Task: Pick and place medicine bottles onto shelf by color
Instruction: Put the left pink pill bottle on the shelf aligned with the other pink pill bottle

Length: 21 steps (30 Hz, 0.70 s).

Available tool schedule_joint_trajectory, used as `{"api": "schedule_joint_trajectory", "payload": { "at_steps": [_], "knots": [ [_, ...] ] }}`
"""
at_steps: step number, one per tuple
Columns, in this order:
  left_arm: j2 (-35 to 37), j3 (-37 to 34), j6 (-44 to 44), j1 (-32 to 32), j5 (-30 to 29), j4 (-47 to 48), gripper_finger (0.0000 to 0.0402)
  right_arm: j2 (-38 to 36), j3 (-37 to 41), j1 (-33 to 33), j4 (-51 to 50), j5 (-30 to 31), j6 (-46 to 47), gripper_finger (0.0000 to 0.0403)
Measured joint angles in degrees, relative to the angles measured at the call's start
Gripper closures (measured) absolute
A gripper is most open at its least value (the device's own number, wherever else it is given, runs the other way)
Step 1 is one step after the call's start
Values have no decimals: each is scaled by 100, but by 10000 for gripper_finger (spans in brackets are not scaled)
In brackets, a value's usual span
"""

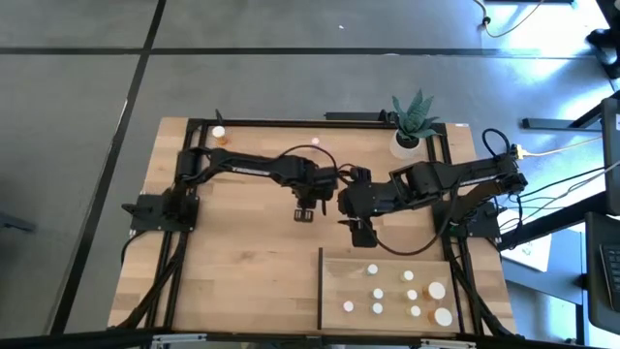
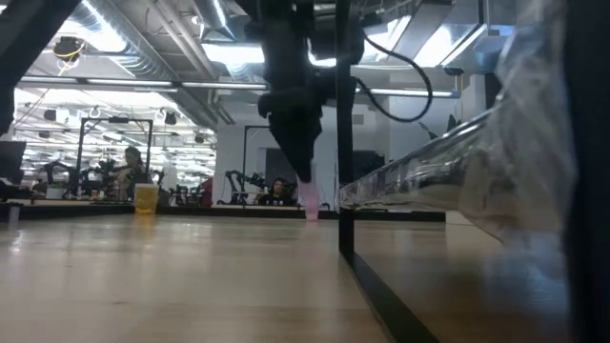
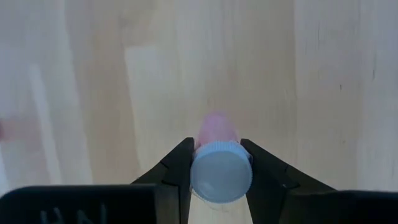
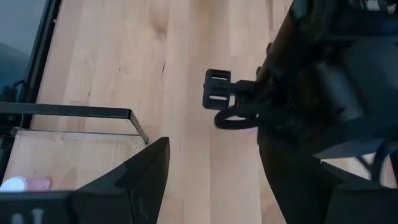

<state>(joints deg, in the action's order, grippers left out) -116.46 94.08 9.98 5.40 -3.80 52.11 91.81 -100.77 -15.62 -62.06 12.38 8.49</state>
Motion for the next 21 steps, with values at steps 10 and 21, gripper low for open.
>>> {"api": "schedule_joint_trajectory", "payload": {
  "at_steps": [10, 21],
  "knots": [
    [-392, 2, 113, 21, 9, 19, 299, 0, 0, 0, -2, 0, 1, 151],
    [-415, 2, 111, 34, 7, 5, 299, 0, 0, 2, 76, 0, 2, 151]
  ]
}}
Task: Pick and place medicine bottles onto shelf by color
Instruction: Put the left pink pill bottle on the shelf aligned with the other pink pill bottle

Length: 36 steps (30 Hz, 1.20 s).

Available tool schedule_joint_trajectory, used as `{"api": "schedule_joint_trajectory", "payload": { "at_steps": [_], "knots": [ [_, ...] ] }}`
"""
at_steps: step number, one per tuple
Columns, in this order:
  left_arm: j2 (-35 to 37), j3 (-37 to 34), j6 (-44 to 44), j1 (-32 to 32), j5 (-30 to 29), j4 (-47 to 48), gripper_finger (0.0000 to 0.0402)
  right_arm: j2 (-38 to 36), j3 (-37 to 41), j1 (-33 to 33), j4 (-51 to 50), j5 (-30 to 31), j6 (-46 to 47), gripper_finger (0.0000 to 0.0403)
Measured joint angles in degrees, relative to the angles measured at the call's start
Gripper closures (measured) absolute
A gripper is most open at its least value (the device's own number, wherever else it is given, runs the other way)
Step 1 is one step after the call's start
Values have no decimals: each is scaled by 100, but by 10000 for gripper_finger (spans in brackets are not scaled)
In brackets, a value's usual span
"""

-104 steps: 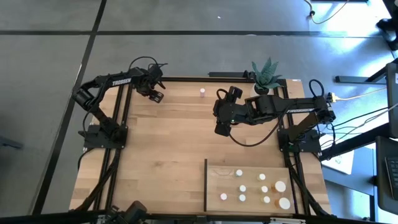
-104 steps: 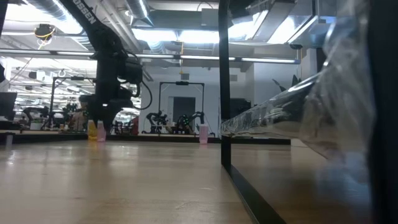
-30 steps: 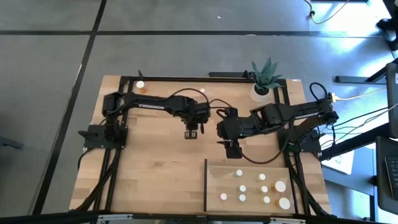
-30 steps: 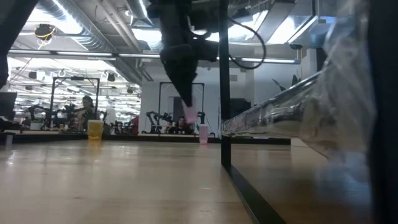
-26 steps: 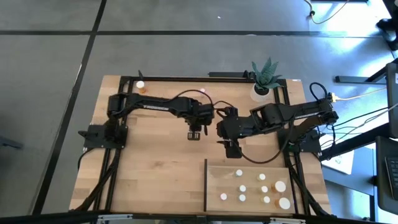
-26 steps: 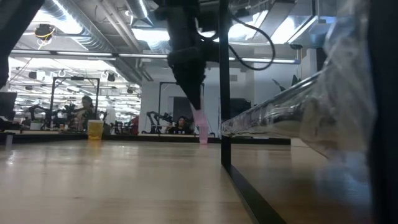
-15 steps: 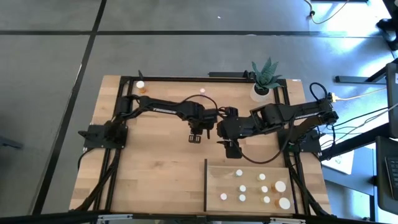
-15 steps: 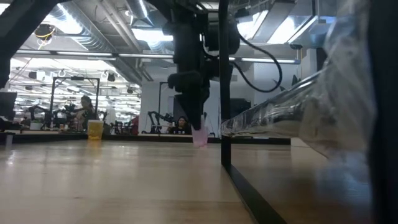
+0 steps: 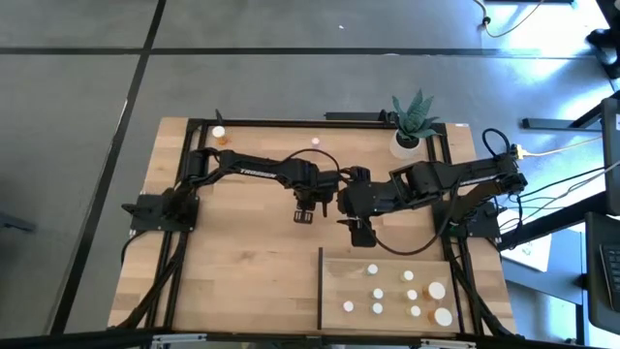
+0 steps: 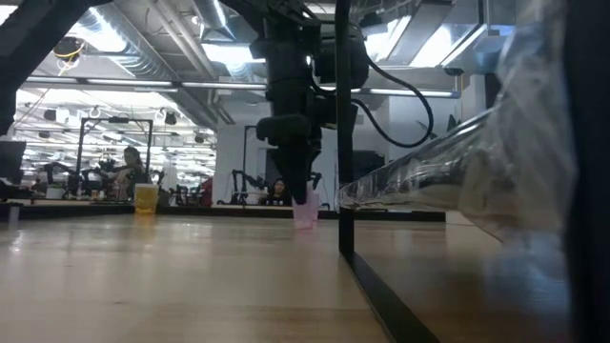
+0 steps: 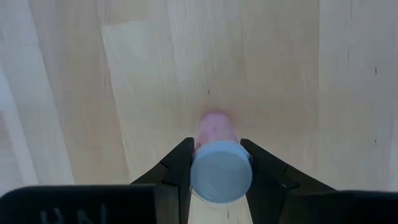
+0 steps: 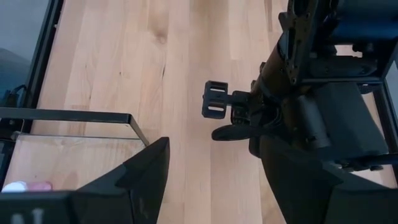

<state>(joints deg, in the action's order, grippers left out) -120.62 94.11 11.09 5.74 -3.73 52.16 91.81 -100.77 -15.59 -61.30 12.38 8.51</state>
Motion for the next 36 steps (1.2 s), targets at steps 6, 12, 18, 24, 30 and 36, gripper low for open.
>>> {"api": "schedule_joint_trajectory", "payload": {
  "at_steps": [6, 12, 18, 24, 30, 36],
  "knots": [
    [2, 0, -46, -1, -1, 144, 299, 0, 0, 0, 45, 0, 0, 151],
    [2, 0, -193, -2, -7, 162, 299, 0, 0, 0, 45, 0, 0, 151],
    [2, 0, -310, 15, -2, 184, 299, 0, 0, 0, 44, 0, 0, 151],
    [-18, 0, -350, 13, -26, 180, 299, 0, 0, 0, 44, 0, 0, 151],
    [-30, 3, -346, 9, -15, 207, 298, 0, -2, 0, 46, 0, 0, 151],
    [-52, 0, -306, 9, 6, 245, 278, 0, -2, 0, 46, 0, 1, 151]
  ]
}}
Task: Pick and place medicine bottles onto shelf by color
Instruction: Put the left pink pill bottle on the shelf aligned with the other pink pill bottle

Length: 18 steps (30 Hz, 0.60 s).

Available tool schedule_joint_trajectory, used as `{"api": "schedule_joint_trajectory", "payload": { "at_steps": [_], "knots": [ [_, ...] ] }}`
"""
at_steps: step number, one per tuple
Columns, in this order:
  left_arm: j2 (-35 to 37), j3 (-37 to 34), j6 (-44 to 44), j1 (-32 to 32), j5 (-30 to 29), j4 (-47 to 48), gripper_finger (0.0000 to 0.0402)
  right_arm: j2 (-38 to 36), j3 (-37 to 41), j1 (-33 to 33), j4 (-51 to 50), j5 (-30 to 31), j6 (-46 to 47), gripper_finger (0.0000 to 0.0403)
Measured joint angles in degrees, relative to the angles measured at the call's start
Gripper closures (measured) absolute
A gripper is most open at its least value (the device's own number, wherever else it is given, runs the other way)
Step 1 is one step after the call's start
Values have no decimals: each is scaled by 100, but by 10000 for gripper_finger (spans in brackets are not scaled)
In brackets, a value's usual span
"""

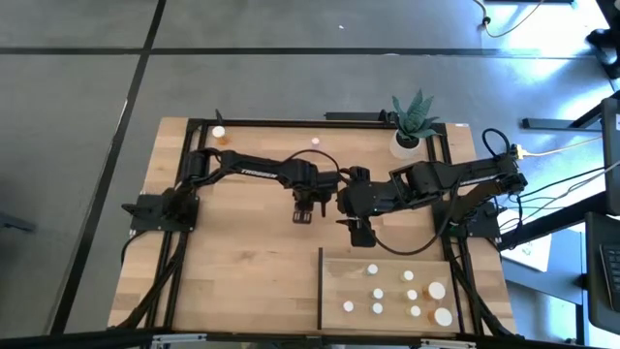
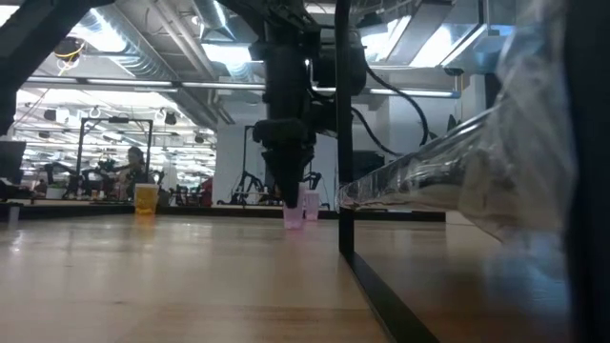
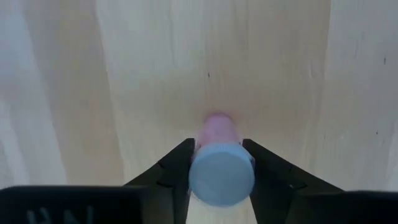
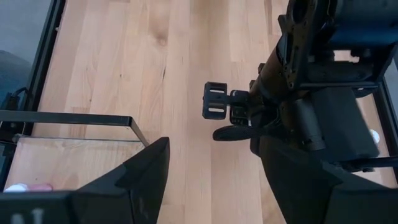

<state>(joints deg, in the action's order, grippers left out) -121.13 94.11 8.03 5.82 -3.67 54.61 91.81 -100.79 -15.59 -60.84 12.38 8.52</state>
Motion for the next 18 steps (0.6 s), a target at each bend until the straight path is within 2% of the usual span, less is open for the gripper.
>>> {"api": "schedule_joint_trajectory", "payload": {
  "at_steps": [18],
  "knots": [
    [-6, -18, 7, 0, 40, -10, 102, 0, -2, 0, 2, 0, 0, 151]
  ]
}}
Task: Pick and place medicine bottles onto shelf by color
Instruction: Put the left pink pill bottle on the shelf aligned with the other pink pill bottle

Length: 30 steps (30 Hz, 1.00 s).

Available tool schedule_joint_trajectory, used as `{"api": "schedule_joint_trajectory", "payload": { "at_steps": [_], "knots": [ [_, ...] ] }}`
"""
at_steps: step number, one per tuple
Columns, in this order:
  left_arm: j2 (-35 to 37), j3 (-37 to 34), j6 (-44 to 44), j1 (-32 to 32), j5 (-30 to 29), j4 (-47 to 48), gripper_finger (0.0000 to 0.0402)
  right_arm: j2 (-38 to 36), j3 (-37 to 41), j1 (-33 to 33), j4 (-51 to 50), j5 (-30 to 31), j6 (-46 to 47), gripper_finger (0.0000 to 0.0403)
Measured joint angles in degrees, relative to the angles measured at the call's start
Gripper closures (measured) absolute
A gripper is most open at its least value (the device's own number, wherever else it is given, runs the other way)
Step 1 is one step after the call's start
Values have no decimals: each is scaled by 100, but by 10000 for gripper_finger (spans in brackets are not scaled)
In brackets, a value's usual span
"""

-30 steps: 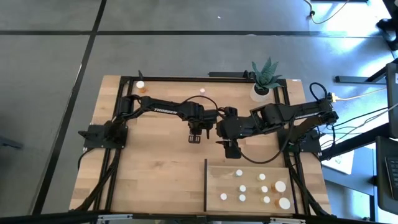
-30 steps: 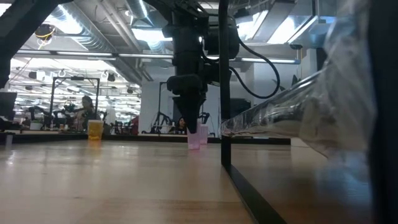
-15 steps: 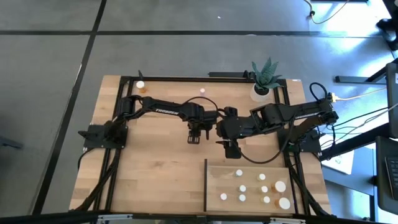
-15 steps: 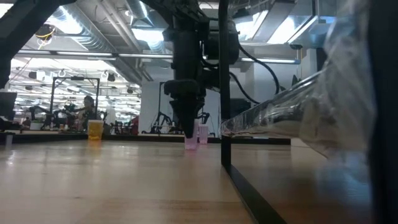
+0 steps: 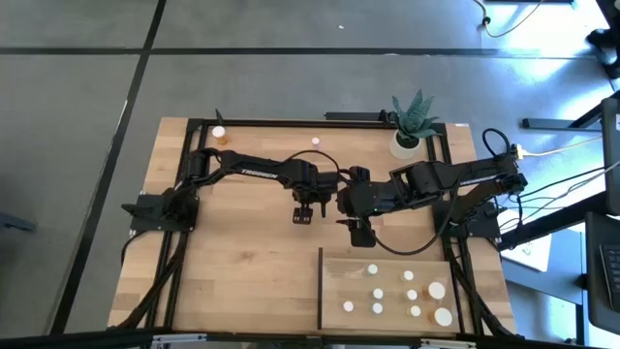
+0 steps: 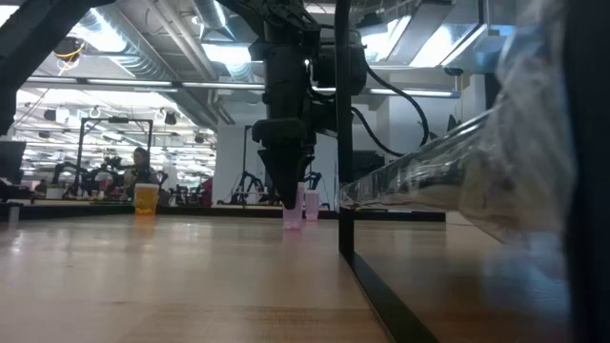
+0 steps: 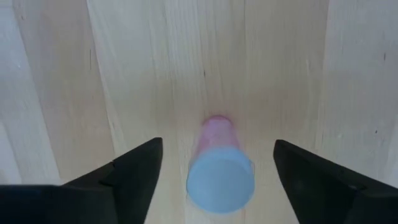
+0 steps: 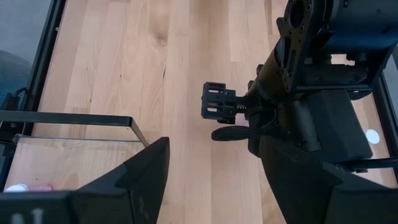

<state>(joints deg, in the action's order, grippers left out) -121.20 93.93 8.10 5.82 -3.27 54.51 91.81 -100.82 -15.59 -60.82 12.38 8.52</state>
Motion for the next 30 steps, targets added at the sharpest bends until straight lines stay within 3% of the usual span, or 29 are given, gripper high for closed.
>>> {"api": "schedule_joint_trajectory", "payload": {
  "at_steps": [16, 23, 30],
  "knots": [
    [803, 11, 0, 4, -71, 58, 81, 0, 0, 0, 22, 0, -1, 151],
    [1205, 11, -17, 4, -628, 210, 81, 0, 0, 0, 28, 0, 2, 151],
    [1516, 16, -31, 39, -668, 477, 81, 0, 0, 0, 35, 0, 0, 151]
  ]
}}
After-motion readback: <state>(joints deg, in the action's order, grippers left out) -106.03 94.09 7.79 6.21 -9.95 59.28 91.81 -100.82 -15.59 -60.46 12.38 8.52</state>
